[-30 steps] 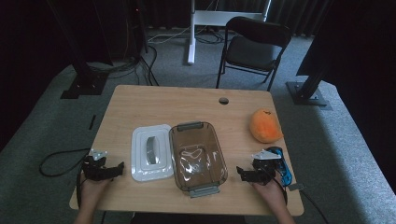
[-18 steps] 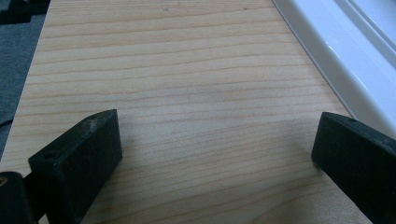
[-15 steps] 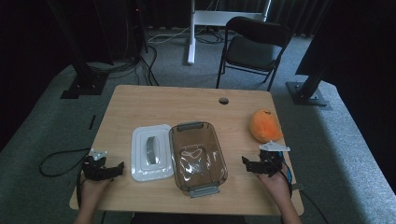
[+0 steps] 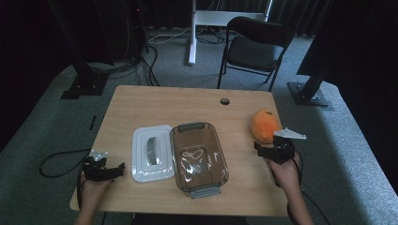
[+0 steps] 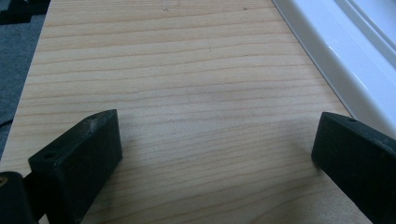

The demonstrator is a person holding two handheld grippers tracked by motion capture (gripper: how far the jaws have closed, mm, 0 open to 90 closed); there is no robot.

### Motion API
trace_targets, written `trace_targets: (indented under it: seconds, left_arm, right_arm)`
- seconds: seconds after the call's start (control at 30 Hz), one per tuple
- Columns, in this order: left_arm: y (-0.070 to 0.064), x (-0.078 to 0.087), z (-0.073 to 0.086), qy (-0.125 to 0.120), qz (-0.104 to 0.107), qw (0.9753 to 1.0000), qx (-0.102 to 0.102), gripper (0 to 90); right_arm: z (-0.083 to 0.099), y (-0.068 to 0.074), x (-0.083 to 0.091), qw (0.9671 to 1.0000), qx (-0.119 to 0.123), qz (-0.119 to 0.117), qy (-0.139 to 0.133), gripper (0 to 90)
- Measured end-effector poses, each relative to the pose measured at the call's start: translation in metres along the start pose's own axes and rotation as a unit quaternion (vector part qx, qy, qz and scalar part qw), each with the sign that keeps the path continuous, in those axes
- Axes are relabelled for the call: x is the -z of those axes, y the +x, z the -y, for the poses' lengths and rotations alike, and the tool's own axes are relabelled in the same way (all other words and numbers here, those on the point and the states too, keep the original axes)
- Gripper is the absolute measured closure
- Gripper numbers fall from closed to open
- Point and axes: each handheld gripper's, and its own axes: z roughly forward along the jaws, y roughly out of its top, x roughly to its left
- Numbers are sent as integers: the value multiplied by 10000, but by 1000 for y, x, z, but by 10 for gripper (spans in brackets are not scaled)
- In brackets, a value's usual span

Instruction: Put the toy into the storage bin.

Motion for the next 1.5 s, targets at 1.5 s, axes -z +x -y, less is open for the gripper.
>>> trace_targets:
  seconds: [1.5]
  left_arm:
    - [0, 0, 0, -2, 6, 10000, 2, 21]
  right_arm:
    - [-40, -60, -64, 9954, -551, 635, 465, 133]
